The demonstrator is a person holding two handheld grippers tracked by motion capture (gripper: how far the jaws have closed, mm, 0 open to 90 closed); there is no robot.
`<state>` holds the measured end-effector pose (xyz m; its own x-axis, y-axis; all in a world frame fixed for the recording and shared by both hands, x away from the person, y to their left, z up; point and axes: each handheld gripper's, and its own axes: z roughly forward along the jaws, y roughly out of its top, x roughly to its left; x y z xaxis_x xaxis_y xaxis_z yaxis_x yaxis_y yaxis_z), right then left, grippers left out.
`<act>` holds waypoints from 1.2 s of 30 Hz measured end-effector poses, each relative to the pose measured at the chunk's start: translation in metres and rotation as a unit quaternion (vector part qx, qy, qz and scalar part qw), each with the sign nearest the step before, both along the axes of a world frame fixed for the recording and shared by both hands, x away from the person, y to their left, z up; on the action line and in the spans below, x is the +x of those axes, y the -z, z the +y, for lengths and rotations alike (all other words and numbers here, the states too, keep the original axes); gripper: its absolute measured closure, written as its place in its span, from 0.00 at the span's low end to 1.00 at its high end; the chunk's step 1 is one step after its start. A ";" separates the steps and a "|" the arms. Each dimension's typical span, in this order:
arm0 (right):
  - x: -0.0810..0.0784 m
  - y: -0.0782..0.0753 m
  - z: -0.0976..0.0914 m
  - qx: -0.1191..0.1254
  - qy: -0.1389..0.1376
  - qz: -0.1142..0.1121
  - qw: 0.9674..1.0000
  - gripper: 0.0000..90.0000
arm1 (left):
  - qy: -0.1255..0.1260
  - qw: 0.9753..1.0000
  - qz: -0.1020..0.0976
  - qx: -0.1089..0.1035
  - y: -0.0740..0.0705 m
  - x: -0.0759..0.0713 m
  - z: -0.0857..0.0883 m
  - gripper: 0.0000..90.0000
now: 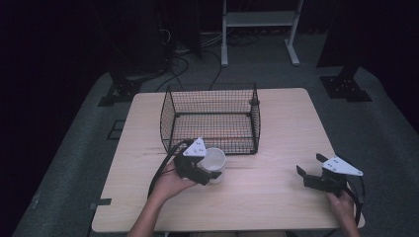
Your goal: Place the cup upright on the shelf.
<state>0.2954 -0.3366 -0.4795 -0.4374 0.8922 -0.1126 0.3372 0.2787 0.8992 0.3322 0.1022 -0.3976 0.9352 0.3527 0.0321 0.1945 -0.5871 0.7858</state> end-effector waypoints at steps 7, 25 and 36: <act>0.000 0.000 0.000 -0.001 0.000 -0.001 1.000 0.15 | 0.007 1.000 -0.005 0.000 -0.015 0.005 -0.004 0.23; 0.000 0.000 0.000 -0.001 0.002 0.000 1.000 0.15 | 0.020 1.000 -0.012 -0.003 -0.048 0.023 -0.007 0.23; 0.000 0.000 0.000 -0.001 0.002 0.000 1.000 0.15 | 0.029 0.999 -0.013 0.012 -0.063 0.035 -0.012 0.23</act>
<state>0.2950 -0.3365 -0.4794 -0.4346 0.8933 -0.1143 0.3383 0.2795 0.8986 0.3672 0.0906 -0.3351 0.9524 0.2976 0.0655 0.1390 -0.6157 0.7756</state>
